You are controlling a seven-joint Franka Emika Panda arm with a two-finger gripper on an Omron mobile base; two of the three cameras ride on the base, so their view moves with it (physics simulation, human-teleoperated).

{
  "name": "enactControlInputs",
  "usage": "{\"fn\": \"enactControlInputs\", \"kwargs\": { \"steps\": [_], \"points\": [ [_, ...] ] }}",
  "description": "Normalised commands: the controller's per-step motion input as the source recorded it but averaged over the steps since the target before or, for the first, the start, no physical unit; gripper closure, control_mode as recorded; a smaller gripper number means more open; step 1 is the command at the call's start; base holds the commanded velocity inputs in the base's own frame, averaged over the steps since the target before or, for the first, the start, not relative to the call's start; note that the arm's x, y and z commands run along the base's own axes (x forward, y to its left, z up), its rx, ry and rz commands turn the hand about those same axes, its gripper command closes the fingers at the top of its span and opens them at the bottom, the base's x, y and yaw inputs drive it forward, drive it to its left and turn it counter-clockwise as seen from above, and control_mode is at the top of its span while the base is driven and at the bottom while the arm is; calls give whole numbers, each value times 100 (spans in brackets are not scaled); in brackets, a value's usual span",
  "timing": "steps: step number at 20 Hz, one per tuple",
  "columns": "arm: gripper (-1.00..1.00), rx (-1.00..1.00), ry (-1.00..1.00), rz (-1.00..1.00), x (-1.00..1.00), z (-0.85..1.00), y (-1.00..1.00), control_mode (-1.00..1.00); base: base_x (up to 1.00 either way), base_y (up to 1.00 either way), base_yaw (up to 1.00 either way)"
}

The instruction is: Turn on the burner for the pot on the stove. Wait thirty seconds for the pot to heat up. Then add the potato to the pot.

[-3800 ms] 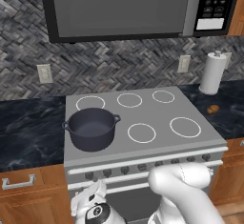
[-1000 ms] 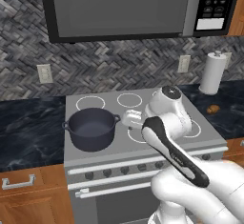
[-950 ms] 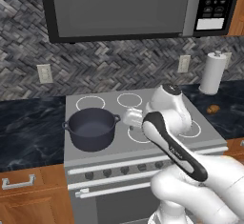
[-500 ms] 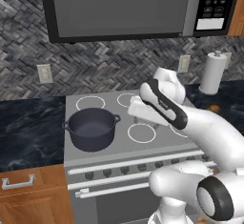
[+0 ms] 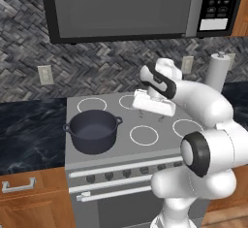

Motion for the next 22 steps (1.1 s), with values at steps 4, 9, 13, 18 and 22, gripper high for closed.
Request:
{"fn": "enactControlInputs", "kwargs": {
  "steps": [4, 9, 13, 18, 22],
  "points": [
    [-100, -4, 0, 0, 37, -2, -32, -100, 0, 0, 0],
    [-100, -2, -3, 0, 6, 0, -39, -100, 0, 0, 0],
    [-100, -5, -14, 1, 0, 0, -47, -100, 0, 0, 0],
    [-100, -6, -26, 1, -3, 0, -51, -100, 0, 0, 0],
    [-100, -8, -20, 2, 0, -1, -41, -100, 0, 0, 0]
  ]
}}
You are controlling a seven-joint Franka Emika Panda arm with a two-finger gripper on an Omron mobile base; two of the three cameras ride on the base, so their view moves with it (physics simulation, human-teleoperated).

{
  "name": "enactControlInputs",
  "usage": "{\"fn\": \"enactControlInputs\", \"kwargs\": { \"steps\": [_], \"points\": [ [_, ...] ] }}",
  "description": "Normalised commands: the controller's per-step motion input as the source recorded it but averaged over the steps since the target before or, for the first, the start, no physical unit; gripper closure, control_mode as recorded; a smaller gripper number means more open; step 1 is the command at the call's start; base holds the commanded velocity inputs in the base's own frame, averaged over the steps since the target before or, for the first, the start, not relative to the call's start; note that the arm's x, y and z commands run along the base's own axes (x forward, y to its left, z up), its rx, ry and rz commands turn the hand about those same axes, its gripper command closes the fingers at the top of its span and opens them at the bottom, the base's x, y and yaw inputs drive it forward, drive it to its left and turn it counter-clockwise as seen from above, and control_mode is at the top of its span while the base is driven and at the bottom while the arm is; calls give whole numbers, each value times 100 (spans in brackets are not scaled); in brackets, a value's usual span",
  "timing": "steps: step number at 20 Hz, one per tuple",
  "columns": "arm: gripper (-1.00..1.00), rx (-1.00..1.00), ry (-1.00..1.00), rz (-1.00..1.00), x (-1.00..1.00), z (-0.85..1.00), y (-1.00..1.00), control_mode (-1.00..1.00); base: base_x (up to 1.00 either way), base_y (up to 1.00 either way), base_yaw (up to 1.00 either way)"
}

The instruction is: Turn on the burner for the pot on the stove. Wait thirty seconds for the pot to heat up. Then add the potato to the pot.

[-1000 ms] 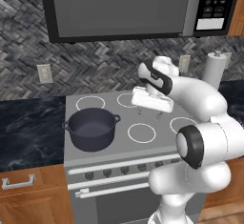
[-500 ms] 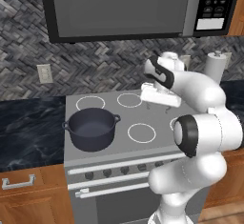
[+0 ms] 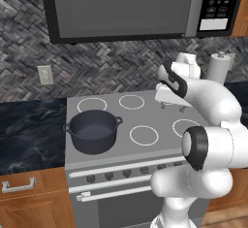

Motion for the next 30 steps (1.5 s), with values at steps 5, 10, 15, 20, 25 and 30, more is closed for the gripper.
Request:
{"fn": "enactControlInputs", "kwargs": {
  "steps": [5, 10, 15, 20, 25, 30],
  "points": [
    [-100, -6, -4, 0, 6, -12, -11, -100, 0, 0, 0],
    [-100, -5, 5, 0, 4, 0, -6, -100, 0, 0, 0],
    [-100, 0, 2, 0, 0, 0, 0, -100, 0, 0, 0],
    [-100, 0, 0, 0, 0, 0, 0, -100, 0, 0, 0],
    [-100, 0, 0, 0, 0, 0, 0, -100, 0, 0, 0],
    [-100, 0, 0, 0, 0, 0, 0, -100, 0, 0, 0]
  ]
}}
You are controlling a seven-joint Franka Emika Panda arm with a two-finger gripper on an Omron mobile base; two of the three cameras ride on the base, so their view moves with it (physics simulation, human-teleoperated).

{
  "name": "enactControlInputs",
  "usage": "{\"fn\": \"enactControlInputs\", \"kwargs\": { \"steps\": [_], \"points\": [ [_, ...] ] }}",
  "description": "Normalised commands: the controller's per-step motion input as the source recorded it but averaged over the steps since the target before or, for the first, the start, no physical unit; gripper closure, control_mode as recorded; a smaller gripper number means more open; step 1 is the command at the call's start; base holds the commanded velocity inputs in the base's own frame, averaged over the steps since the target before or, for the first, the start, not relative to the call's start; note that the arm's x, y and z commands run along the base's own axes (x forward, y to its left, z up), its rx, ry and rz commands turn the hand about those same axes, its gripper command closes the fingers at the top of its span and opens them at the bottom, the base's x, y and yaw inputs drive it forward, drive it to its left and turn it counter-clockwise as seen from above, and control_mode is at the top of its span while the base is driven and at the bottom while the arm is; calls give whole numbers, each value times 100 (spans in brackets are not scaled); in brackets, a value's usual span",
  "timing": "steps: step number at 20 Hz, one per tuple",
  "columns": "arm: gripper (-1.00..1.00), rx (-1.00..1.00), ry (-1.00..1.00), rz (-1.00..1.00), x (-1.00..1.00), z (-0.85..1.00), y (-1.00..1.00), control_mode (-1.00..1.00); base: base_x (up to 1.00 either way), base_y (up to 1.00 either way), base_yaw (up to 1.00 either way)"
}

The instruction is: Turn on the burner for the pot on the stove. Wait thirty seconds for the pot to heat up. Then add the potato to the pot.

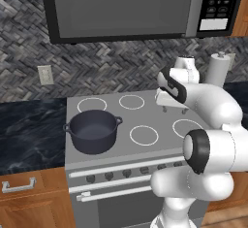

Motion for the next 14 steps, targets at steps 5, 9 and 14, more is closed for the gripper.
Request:
{"fn": "enactControlInputs", "kwargs": {
  "steps": [5, 9, 14],
  "points": [
    [-100, 0, 0, 0, 0, 0, 0, -100, 0, 0, 0],
    [-100, 0, 0, 0, 0, 0, 0, -100, 0, 0, 0],
    [-100, 0, 0, 0, 0, 0, 0, -100, 0, 0, 0]
  ]
}}
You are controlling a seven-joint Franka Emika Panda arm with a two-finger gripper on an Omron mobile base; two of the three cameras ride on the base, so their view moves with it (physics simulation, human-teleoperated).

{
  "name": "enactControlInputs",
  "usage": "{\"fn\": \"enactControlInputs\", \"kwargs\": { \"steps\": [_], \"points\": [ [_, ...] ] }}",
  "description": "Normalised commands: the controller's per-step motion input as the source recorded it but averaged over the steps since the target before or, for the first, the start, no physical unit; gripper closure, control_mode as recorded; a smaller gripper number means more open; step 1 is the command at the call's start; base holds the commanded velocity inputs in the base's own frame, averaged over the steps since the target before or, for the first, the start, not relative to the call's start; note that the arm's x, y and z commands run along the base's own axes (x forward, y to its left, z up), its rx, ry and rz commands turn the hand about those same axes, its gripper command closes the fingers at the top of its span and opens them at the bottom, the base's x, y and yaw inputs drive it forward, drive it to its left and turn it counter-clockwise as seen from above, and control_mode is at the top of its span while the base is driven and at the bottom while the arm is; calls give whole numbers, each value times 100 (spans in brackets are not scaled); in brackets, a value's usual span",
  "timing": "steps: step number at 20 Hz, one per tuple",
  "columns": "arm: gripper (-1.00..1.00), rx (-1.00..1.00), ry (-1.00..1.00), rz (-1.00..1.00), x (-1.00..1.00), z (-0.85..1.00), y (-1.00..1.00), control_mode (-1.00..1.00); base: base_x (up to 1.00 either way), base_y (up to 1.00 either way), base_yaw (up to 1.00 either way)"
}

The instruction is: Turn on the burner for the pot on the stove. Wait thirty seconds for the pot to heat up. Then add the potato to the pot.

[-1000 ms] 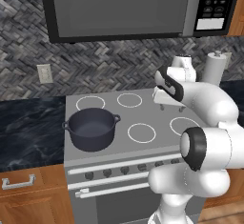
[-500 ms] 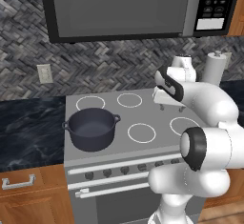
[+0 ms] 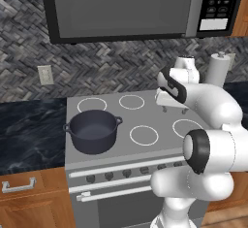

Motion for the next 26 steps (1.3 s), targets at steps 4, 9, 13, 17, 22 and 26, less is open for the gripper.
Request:
{"fn": "enactControlInputs", "kwargs": {
  "steps": [4, 9, 13, 17, 22, 26],
  "points": [
    [-100, 0, 0, 0, 0, 0, 0, -100, 0, 0, 0],
    [-100, 0, 0, 0, 0, 0, 0, -100, 0, 0, 0],
    [-100, 0, 0, 0, 0, 0, 0, -100, 0, 0, 0],
    [-100, 0, 0, 0, 0, 0, 0, -100, 0, 0, 0],
    [-100, 0, 0, 0, 0, 0, 0, -100, 0, 0, 0],
    [-100, 0, 0, 0, 0, 0, 0, -100, 0, 0, 0]
  ]
}}
